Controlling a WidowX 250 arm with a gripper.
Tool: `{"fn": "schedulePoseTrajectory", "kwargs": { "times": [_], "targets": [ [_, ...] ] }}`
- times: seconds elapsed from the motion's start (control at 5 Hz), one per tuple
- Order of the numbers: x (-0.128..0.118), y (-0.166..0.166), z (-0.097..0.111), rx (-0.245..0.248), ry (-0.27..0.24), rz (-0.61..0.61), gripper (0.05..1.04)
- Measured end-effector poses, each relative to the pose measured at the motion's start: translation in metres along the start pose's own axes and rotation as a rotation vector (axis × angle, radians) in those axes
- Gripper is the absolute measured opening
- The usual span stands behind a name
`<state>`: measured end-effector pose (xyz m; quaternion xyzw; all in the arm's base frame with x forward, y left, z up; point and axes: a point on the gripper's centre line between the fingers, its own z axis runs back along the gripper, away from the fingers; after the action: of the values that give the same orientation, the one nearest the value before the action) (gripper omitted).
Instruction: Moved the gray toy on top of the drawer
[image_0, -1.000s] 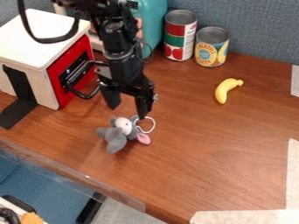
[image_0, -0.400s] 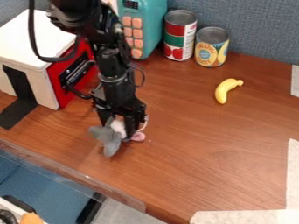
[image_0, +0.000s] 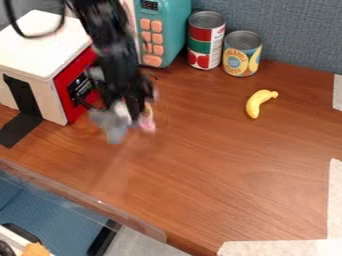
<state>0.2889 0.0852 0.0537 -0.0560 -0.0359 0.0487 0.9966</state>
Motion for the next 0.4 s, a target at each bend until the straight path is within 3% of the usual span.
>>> {"fn": "schedulePoseTrajectory", "kwargs": {
  "times": [0.2,0.4],
  "targets": [
    [0.022,0.026,0.044,-0.04,-0.12,0.086,0.476],
    [0.045,0.058,0.093,-0.041,-0.248,0.159,0.476]
  ]
}}
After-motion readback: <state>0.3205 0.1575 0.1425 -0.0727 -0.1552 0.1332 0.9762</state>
